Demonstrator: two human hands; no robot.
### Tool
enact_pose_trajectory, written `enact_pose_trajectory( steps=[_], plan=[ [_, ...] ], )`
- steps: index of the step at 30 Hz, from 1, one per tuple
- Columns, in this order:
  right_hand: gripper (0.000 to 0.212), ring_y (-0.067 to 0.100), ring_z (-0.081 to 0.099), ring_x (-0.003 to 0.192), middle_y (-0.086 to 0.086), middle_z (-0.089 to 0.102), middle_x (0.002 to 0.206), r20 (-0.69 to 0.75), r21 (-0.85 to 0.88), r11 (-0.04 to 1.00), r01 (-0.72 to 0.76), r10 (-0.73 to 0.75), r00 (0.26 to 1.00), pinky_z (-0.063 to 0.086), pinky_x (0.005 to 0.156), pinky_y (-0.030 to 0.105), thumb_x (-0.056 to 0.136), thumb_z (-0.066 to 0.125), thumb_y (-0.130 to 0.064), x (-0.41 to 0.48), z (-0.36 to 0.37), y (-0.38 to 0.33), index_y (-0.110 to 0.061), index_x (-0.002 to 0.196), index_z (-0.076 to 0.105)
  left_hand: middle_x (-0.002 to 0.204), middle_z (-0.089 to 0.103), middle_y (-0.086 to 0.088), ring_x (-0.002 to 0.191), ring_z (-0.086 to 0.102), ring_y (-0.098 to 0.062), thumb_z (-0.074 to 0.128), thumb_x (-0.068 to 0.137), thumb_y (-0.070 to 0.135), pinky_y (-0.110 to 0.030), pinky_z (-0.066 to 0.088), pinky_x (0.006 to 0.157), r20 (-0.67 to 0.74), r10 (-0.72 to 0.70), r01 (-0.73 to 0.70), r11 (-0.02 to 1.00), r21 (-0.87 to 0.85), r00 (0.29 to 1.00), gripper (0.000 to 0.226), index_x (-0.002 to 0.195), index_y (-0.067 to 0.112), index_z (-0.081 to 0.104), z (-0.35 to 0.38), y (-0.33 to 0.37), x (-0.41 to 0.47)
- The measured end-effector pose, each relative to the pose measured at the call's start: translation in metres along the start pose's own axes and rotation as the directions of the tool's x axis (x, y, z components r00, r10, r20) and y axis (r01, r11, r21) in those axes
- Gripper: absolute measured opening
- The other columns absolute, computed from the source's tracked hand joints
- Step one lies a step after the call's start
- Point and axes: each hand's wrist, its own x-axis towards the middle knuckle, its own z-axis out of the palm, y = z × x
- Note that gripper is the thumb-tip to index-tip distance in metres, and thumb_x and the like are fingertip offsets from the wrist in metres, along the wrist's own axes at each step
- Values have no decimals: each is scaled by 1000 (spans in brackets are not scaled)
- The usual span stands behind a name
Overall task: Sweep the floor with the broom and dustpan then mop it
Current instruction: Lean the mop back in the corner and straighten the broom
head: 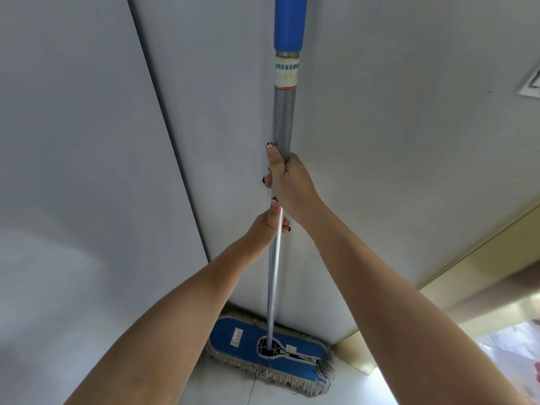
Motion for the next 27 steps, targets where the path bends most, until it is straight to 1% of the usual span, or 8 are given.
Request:
enact_pose_trajectory(
  steps=[5, 7, 9, 12, 15, 18, 23, 27],
  plan=[
    [42, 11, 52, 64, 0, 55, 73, 1, 28, 997, -65, 65, 998, 39, 58, 19, 98, 38, -48, 13, 11, 20, -7, 97, 48, 48, 33, 7, 48, 30, -3, 10, 103, 40, -17, 30, 57, -30, -78, 78, 997, 15, 997, 55, 59, 19, 34, -1, -7, 8],
    [41, 9, 52, 65, 1, 57, 75, 14, 29, 996, -83, 83, 996, 39, 58, 17, 98, 39, -48, 19, 11, 24, -8, 98, 48, 59, 46, -16, 54, 42, -10, 11, 102, 43, -32, 41, 75, -14, -109, 109, 994, -14, 994, 55, 61, 19, 38, -4, -7, 10],
    [41, 6, 53, 67, 1, 59, 80, 54, 19, 995, -102, 101, 993, 39, 60, 16, 97, 40, -48, 27, 12, 27, -8, 98, 49, 93, 51, -32, 86, 59, -31, 12, 99, 55, -44, 37, 101, 21, -127, 128, 992, -25, 992, 60, 70, 16, 47, -9, -11, 15],
    [41, 9, 55, 71, 0, 62, 82, 114, 8, 993, -119, 117, 987, 42, 66, 19, 95, 46, -48, 35, 17, 28, -9, 96, 53, 106, 68, -11, 112, 59, -24, 16, 71, 84, -42, 33, 111, 44, -115, 118, 990, -74, 992, 79, 99, 24, 61, -16, -24, 24],
    [39, 13, 45, 60, 1, 50, 68, 141, 4, 994, -113, 111, 984, 36, 59, 22, 90, 58, -45, 45, 23, 25, -7, 84, 56, 115, 66, -5, 113, 58, -21, 24, 78, 82, -42, 37, 109, -16, -144, 141, 983, -114, 989, 75, 102, 23, 62, -29, -35, 34],
    [41, 12, 30, 50, -2, 30, 57, 167, -55, 992, -113, 120, 979, 28, 52, 22, 83, 69, -42, 56, 31, 22, -12, 68, 45, 91, 60, -10, 90, 56, -20, 29, 51, 100, -47, 43, 103, -58, -149, 142, 984, -112, 987, 94, 89, 17, 54, -45, -50, 46],
    [51, 32, 62, 75, 19, 67, 83, 180, -59, 995, -78, 88, 980, 50, 73, 36, 77, 75, -40, 65, 62, 22, 8, 91, 65, 88, 56, -6, 86, 53, -17, 29, 44, 102, -48, 42, 100, -113, -150, 136, 982, -129, 982, 93, 88, 22, 48, -66, -75, 60],
    [27, 14, 61, 77, -2, 65, 76, 229, 38, 993, -113, 102, 968, 47, 73, 23, 77, 78, -29, 68, 88, 21, -8, 92, 69, 91, 58, -7, 90, 56, -20, 27, 43, 103, -50, 43, 102, -149, -216, 193, 969, -154, 965, 96, 88, 21, 50, -85, -89, 60]
  ],
)
